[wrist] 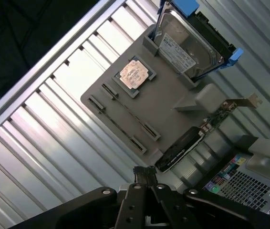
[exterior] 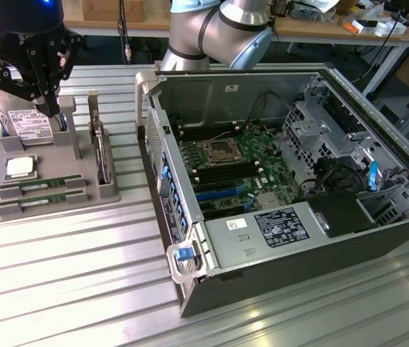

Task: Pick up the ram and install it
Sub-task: 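Pick up the ram and move it above insertion slot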

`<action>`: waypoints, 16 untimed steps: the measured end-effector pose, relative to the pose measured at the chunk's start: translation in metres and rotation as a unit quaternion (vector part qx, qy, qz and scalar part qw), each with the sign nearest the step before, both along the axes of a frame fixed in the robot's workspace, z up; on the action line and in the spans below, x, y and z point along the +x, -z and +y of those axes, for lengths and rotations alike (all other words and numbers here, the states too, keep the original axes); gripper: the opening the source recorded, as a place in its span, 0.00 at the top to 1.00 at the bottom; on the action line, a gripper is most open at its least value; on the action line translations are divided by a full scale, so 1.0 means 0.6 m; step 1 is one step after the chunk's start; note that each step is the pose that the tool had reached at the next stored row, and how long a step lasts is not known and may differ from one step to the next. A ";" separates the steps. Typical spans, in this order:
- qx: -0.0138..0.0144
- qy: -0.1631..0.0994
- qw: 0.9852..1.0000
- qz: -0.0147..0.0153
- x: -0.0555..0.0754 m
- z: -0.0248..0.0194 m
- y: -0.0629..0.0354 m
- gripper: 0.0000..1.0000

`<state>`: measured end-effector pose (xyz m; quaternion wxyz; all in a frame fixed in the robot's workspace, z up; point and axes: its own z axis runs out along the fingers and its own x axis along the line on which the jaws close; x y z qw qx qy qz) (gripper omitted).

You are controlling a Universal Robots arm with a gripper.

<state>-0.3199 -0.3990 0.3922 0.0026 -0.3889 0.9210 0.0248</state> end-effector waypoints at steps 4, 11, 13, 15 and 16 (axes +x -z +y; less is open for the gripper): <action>0.000 -0.027 1.000 0.000 0.000 0.0000 0.000 0.89; 0.000 -0.085 0.996 0.000 0.000 0.0000 0.000 0.89; 0.000 -0.105 0.994 0.000 0.000 0.0001 0.000 0.89; 0.000 -0.119 0.993 0.000 0.000 0.0000 0.000 0.89; 0.000 -0.127 0.992 0.000 0.000 0.0001 0.000 0.89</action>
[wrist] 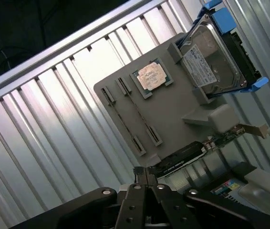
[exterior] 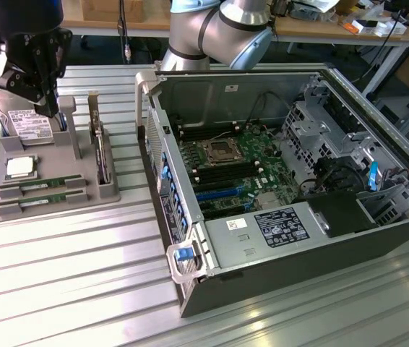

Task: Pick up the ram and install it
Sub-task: 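Pick up the ram and move it above insertion slot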

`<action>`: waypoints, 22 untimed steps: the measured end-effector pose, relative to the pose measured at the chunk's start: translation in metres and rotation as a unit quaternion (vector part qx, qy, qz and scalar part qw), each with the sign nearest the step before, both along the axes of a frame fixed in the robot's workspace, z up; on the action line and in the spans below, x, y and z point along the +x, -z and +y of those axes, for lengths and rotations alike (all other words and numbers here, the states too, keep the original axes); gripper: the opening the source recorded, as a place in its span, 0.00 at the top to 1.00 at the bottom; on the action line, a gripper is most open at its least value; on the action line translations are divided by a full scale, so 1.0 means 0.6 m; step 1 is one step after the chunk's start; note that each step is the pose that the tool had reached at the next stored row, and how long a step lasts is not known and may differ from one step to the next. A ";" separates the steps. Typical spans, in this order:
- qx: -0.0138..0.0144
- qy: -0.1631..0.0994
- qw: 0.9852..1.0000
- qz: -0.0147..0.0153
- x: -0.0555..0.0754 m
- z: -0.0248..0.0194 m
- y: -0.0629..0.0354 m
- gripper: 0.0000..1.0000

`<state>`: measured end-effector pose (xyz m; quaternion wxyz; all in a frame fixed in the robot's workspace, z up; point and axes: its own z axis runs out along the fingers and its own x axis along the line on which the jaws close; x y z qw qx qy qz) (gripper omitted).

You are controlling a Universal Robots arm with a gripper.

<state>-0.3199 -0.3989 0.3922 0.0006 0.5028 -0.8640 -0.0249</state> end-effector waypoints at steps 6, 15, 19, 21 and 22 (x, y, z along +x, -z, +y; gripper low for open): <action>0.000 -0.031 1.000 0.000 0.000 0.0000 0.000 0.89; 0.000 -0.079 0.997 0.000 0.000 0.0000 0.000 0.89; 0.000 -0.099 0.995 0.000 0.000 -0.0001 0.000 0.89; 0.000 -0.110 0.994 0.000 0.000 0.0000 0.000 0.89; 0.000 -0.113 0.994 0.000 0.000 0.0000 0.000 0.89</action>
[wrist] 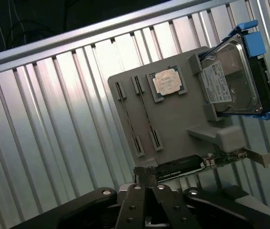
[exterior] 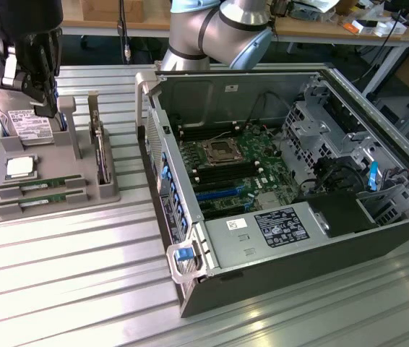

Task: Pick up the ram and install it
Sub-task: 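Pick up the ram and move it above insertion slot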

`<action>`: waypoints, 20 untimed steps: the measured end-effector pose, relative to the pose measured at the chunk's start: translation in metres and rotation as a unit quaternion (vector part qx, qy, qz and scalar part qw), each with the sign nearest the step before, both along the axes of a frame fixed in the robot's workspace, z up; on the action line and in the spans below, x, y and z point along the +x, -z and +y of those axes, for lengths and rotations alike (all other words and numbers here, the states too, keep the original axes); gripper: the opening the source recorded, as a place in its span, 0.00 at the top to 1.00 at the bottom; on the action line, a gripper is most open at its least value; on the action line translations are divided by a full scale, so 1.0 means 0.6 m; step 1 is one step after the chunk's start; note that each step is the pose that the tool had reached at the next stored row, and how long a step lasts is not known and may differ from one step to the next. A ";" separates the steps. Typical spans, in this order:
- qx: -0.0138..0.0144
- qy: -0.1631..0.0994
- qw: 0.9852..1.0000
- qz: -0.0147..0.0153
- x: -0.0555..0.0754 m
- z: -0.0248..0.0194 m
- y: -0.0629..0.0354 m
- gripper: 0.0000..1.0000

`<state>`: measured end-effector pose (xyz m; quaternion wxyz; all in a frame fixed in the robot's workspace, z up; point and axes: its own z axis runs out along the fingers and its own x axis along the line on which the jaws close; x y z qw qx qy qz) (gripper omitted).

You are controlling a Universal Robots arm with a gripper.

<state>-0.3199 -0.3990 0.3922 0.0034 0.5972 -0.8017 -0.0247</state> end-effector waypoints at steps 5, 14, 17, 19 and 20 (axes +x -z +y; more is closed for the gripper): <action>0.000 -0.033 0.999 0.000 0.000 0.0000 0.000 0.89; 0.000 -0.077 0.997 0.000 0.000 0.0000 0.000 0.89; 0.000 -0.089 0.996 0.000 0.000 0.0000 0.000 0.89; 0.000 -0.097 0.995 0.000 0.000 0.0000 0.000 0.89; 0.000 -0.102 0.995 0.000 0.000 0.0000 0.000 0.89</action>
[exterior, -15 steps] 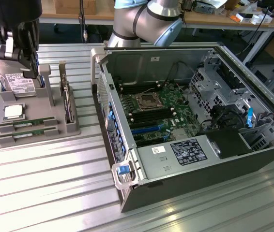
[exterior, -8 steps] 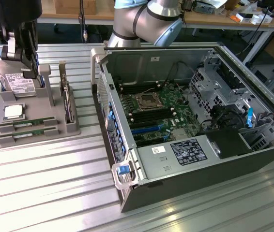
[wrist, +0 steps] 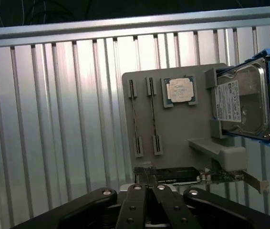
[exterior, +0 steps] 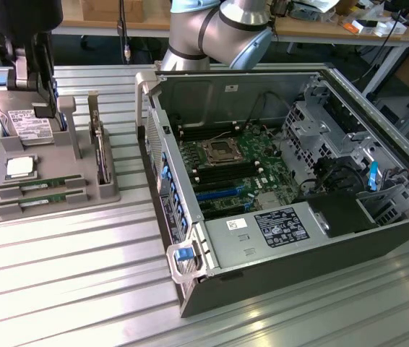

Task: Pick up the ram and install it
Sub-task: 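Pick up the ram and move it above insertion slot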

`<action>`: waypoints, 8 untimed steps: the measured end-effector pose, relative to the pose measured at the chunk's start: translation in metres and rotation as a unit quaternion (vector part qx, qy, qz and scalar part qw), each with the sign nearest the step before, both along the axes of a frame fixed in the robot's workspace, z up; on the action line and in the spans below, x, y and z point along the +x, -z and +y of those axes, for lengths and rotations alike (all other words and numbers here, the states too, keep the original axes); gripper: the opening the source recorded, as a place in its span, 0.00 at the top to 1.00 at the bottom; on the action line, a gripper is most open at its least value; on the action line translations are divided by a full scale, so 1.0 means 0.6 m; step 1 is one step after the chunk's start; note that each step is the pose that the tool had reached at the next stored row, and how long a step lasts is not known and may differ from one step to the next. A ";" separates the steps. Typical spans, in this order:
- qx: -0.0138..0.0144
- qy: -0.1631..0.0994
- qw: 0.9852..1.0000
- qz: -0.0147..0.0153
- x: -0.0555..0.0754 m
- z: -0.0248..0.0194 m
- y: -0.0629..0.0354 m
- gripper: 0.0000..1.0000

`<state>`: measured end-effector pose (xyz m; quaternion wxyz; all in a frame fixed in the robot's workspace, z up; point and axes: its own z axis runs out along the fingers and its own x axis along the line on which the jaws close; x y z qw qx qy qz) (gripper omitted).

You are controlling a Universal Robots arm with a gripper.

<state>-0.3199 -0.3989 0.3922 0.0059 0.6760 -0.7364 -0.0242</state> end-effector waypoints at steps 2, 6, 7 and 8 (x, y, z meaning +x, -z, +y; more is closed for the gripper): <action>0.000 -0.008 1.000 0.000 0.000 0.0000 0.000 0.89; 0.000 -0.021 1.000 0.000 0.000 0.0000 0.000 0.89; 0.000 -0.026 1.000 0.000 0.000 0.0000 0.000 0.89; 0.000 -0.031 1.000 0.000 0.000 0.0000 0.000 0.89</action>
